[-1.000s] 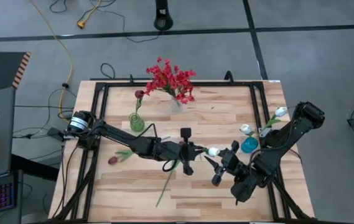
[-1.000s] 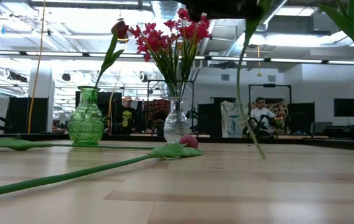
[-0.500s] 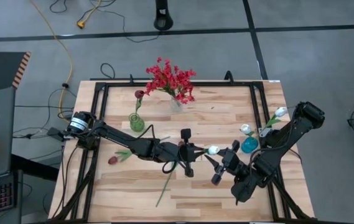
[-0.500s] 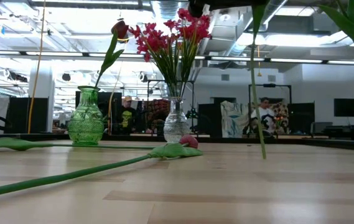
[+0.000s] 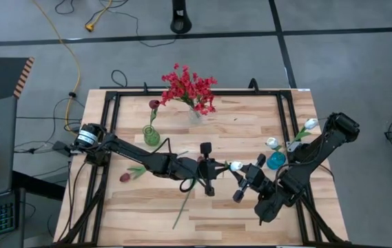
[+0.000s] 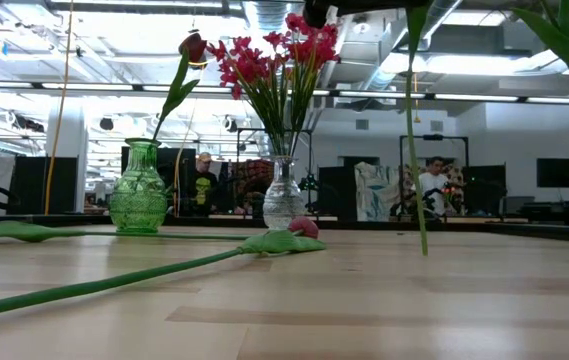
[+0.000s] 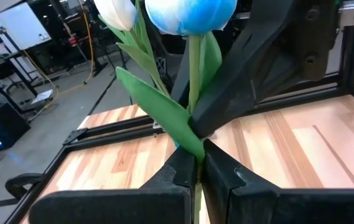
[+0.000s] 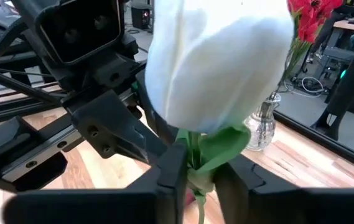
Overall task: Sort flowers into vase by color
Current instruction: Put the white tulip into the blue vase
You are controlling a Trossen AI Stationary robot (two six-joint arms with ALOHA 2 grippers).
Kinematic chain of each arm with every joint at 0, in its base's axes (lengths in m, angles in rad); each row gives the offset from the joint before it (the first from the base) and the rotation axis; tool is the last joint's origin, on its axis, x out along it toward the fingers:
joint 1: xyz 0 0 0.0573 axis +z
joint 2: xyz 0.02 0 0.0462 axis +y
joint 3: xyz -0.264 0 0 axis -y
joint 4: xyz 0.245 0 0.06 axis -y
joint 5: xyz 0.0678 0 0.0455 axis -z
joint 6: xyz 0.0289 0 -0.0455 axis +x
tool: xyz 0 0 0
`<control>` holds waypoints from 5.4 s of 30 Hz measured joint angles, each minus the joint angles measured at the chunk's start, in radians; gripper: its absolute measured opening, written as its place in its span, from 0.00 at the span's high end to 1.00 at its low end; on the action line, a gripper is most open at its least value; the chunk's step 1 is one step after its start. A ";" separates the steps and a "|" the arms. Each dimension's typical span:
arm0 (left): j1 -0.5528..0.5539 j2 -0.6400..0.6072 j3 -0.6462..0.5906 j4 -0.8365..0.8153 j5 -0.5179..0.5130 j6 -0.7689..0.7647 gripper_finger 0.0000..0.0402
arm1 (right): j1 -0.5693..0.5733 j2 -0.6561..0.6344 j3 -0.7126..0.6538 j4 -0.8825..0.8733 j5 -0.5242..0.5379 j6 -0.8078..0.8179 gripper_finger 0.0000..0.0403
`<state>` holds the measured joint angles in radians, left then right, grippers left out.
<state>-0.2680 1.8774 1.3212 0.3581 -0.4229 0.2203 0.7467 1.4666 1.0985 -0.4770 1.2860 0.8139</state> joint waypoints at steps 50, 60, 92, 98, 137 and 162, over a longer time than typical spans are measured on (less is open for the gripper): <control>-0.002 0.000 0.002 -0.036 -0.002 -0.048 0.65 | 0.537 -0.526 0.000 -0.285 -0.001 -0.434 0.92; -0.002 0.000 0.002 -0.038 -0.002 -0.048 0.65 | 0.628 -0.648 0.000 -0.420 -0.109 -0.435 0.92; 0.006 0.000 0.001 -0.078 -0.010 -0.117 0.65 | 0.566 -0.524 0.307 -0.951 -0.482 -0.392 0.94; 0.007 0.000 0.001 -0.077 -0.011 -0.128 0.65 | 0.566 -0.514 0.307 -0.958 -0.482 -0.438 0.94; 0.008 0.000 0.001 -0.077 -0.011 -0.135 0.65 | 0.566 -0.517 0.307 -0.995 -0.474 -0.409 0.93; 0.008 0.000 0.001 -0.077 -0.011 -0.135 0.65 | 0.567 -0.526 0.208 -1.013 -0.447 -0.290 0.93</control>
<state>-0.2600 1.8771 1.3224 0.2813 -0.4335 0.0849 1.3136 0.9409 1.3068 -1.4898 0.8391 0.5240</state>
